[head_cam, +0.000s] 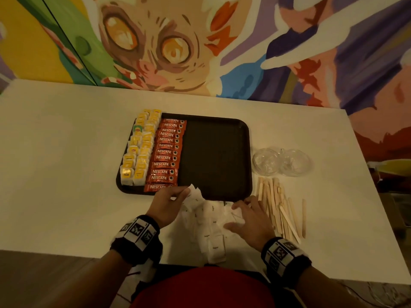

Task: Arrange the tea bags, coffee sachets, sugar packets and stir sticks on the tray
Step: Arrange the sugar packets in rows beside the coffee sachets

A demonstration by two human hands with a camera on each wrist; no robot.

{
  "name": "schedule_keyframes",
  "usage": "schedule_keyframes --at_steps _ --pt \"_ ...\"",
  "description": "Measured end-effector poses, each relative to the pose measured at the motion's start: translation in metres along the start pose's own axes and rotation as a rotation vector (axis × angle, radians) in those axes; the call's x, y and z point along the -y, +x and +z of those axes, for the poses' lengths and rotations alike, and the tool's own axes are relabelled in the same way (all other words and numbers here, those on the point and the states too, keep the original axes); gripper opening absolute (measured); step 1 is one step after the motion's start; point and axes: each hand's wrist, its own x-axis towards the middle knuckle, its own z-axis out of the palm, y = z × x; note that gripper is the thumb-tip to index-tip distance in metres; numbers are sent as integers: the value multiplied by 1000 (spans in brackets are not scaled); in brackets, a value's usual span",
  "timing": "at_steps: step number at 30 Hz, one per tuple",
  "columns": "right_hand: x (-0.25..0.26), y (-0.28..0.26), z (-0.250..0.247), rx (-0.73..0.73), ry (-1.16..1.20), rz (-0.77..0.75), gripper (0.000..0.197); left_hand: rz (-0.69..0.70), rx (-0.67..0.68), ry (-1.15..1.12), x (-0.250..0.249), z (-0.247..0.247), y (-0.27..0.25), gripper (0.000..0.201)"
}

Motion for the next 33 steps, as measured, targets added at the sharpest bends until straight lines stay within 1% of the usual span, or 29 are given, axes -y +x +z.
schedule_keyframes --at_steps 2,3,5,8,10,13,16,18,20,23,25,27,30,33 --pt "4 0 0 37 -18 -13 60 -26 -24 -71 1 -6 3 16" --pt "4 0 0 48 -10 -26 57 -46 -48 -121 2 -8 5 17" --pt "7 2 0 72 16 -41 47 -117 -88 -260 2 -14 9 14" --pt "9 3 -1 88 54 -45 33 -230 -103 -470 -3 -20 12 11" --pt "12 5 -3 81 46 -54 23 -252 -103 -525 -9 -25 15 9" --pt "16 9 -5 80 12 -52 12 -240 -76 -525 -15 -33 22 9" --pt "16 14 -7 77 81 -6 16 -226 -34 -516 -26 -43 30 9" --pt "17 17 -6 92 123 39 12 -205 -30 -487 -33 -50 36 19" --pt "17 21 -6 113 142 53 6 -191 -38 -477 -37 -55 43 31" --pt "18 27 -14 91 205 5 17 -139 -12 -447 -41 -63 50 40" --pt "22 32 -25 57 263 -40 20 -89 25 -415 -42 -68 53 42" --pt "27 38 -38 15 383 -67 17 -63 37 -408 -41 -70 57 42" --pt "38 54 -52 -35 648 -92 15 -58 -40 -378 -38 -70 64 32" --pt "54 73 -63 -26 884 -54 10 -49 -96 -321 -32 -72 71 21"
